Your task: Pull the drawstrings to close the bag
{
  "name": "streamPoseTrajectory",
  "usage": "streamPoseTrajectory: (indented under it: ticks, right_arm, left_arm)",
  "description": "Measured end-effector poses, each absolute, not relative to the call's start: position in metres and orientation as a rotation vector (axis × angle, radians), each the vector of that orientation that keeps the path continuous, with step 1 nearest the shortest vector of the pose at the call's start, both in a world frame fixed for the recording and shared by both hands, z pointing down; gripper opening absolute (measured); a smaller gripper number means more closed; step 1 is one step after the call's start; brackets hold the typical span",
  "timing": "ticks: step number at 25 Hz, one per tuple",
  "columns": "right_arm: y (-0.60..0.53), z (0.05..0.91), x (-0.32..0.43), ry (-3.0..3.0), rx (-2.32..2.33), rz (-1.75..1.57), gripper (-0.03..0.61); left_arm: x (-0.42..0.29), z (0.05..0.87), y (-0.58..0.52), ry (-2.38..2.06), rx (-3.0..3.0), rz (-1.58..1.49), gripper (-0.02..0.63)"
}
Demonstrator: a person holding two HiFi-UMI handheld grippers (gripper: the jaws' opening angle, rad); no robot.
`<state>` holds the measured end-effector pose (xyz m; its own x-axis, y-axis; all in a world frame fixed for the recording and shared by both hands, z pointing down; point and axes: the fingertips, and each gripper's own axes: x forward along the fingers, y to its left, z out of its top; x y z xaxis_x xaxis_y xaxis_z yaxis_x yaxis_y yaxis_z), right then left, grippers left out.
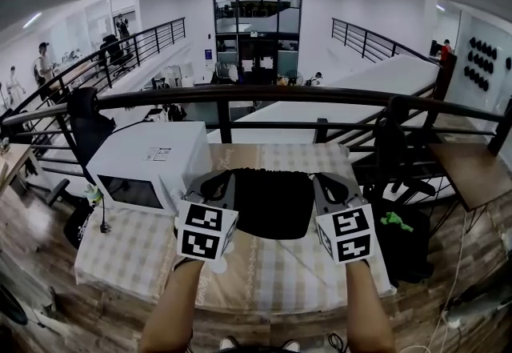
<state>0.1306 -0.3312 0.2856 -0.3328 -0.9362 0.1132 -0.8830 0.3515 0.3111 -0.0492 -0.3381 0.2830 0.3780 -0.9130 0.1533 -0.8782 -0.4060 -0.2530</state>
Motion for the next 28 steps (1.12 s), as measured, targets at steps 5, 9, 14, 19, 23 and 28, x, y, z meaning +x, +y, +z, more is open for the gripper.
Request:
streamPoseTrajectory:
  ticks: [5, 9, 14, 19, 23, 28]
  right_arm:
    - [-0.331, 0.278, 0.131, -2.35, 1.688, -0.308, 0.021]
    - [-0.332, 0.278, 0.133, -2.348, 1.724, -0.312, 0.021]
    - [-0.332, 0.278, 0.133, -2.348, 1.737, -0.304, 0.021]
    - [-0.33, 0.279, 0.135, -2.339, 1.754, -0.294, 0.021]
    - [-0.33, 0.281, 0.136, -2.331, 1.779, -0.295, 0.021]
    - [-0.331, 0.284, 0.14, -2.328, 1.804, -0.271, 0.021]
  left_arm:
    - [-0.05, 0.275, -0.336, 1.645, -2.503, -0.333, 0.028]
    - [-0.049, 0.275, -0.337, 1.651, -2.536, -0.299, 0.028]
    - [-0.052, 0.276, -0.337, 1.682, -2.519, -0.291, 0.028]
    - [-0.054, 0.279, -0.336, 1.702, -2.501, -0.304, 0.028]
    - [-0.057, 0.281, -0.336, 1.711, -2.481, -0.312, 0.028]
    - [-0.061, 0.283, -0.336, 1.719, -2.47, -0.333, 0.028]
